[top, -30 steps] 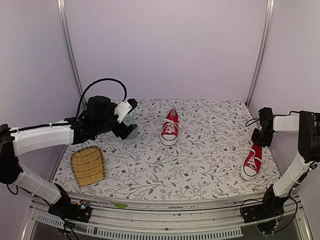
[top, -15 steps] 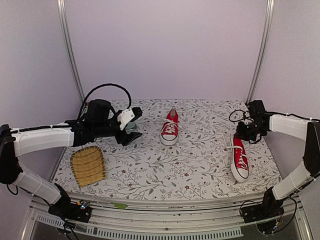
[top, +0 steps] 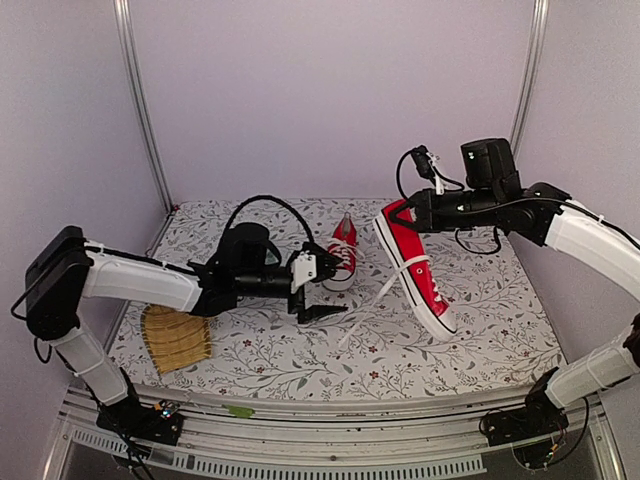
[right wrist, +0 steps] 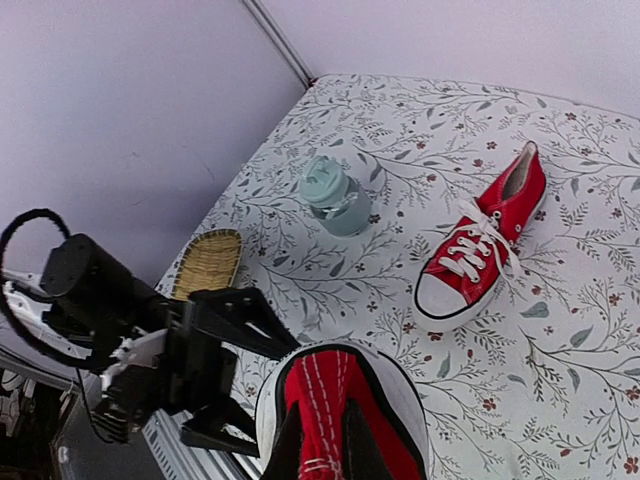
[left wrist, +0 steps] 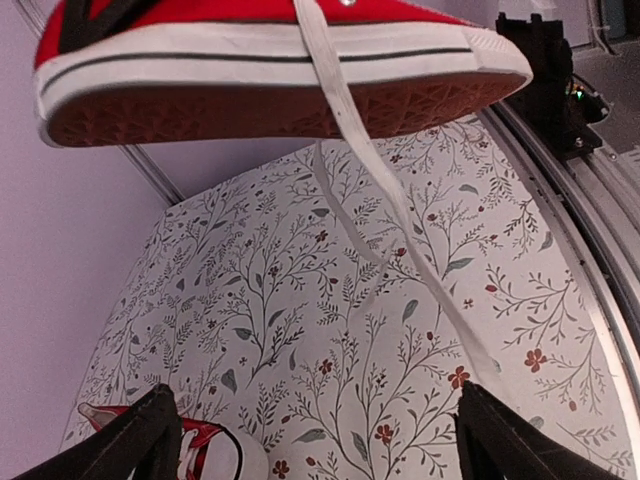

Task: Tie the shoes
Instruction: Pick up the shoelace, then place the shoe at the center of the board, then pick up the shoelace from the center of the board.

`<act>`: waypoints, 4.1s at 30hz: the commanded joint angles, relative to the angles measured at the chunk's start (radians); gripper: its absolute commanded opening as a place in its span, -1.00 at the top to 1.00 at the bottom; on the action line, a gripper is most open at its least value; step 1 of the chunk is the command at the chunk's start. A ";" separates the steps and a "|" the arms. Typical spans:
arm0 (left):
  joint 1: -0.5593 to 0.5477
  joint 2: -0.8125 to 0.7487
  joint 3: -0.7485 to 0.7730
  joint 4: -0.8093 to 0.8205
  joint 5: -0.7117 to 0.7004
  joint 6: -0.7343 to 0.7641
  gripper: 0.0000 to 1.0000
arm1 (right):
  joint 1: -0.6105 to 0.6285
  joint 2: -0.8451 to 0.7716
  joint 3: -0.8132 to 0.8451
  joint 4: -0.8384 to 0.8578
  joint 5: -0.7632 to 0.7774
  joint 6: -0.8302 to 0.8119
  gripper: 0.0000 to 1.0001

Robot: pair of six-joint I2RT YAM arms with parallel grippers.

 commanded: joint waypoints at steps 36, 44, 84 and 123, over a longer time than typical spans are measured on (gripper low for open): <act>-0.144 0.468 0.145 0.503 -0.029 -0.168 0.77 | 0.068 -0.052 0.091 0.150 0.013 -0.043 0.99; -0.146 0.266 0.025 0.387 -0.207 -0.160 1.00 | 0.070 -0.066 0.083 -0.051 0.395 -0.013 0.99; -0.078 -0.041 -0.028 -0.316 -0.618 -0.103 1.00 | 0.187 0.068 -0.116 -0.094 0.715 0.023 -0.61; -0.101 -0.016 0.060 -0.478 -0.542 -0.139 1.00 | 0.120 0.255 -0.501 -0.120 0.292 0.433 0.00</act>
